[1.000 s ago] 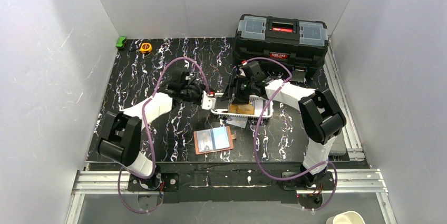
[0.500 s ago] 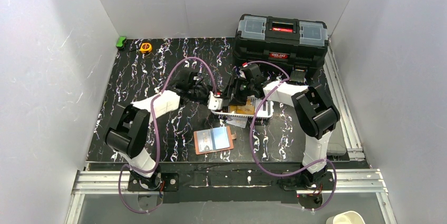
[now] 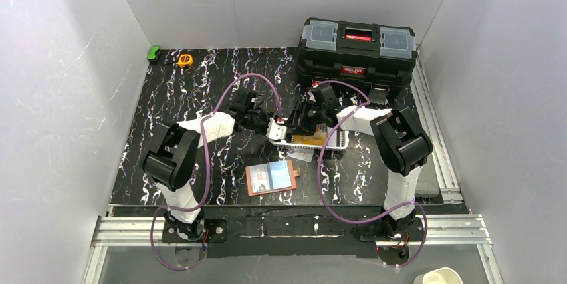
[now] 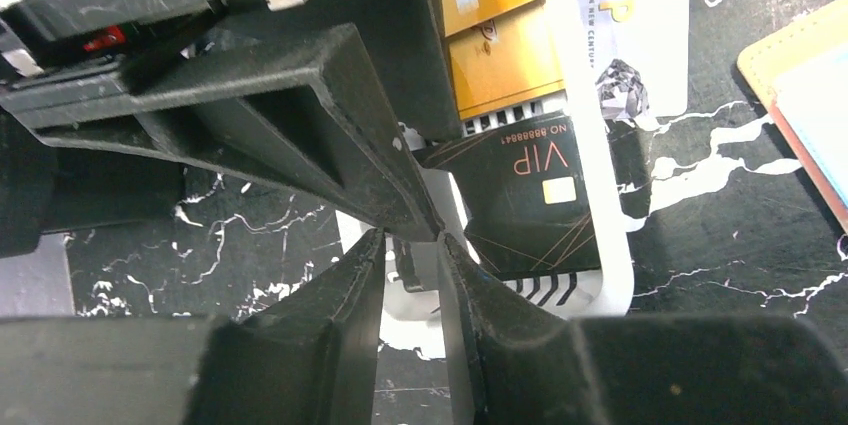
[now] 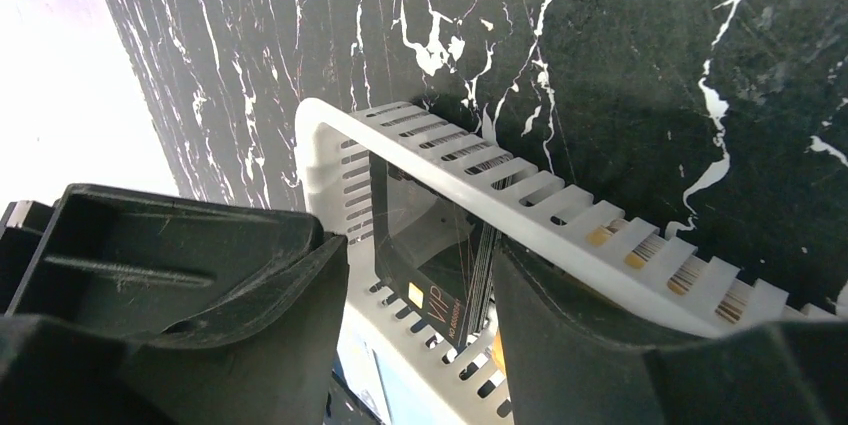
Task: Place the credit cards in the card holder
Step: Pick up the credit card from the storage box.
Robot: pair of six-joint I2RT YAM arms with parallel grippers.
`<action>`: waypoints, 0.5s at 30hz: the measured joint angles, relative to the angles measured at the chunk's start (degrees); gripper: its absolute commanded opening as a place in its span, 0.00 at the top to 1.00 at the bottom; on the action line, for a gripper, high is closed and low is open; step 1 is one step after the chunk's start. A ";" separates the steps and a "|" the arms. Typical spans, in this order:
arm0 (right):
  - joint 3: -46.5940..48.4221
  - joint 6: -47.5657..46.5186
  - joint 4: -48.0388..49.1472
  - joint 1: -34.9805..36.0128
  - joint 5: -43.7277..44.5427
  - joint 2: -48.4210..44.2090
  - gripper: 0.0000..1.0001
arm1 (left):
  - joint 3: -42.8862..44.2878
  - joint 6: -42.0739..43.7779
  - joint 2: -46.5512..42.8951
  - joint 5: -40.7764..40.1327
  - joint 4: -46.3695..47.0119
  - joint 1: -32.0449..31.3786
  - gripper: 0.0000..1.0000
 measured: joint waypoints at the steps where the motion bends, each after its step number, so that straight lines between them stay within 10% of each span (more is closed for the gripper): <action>1: -0.15 0.02 0.17 -0.02 -0.07 0.00 0.38 | 0.07 -0.26 0.13 -0.42 -0.24 0.00 0.77; 15: -0.33 -1.44 0.26 1.46 -0.07 -1.75 0.42 | 0.42 -3.82 0.04 -4.66 -1.88 1.66 0.78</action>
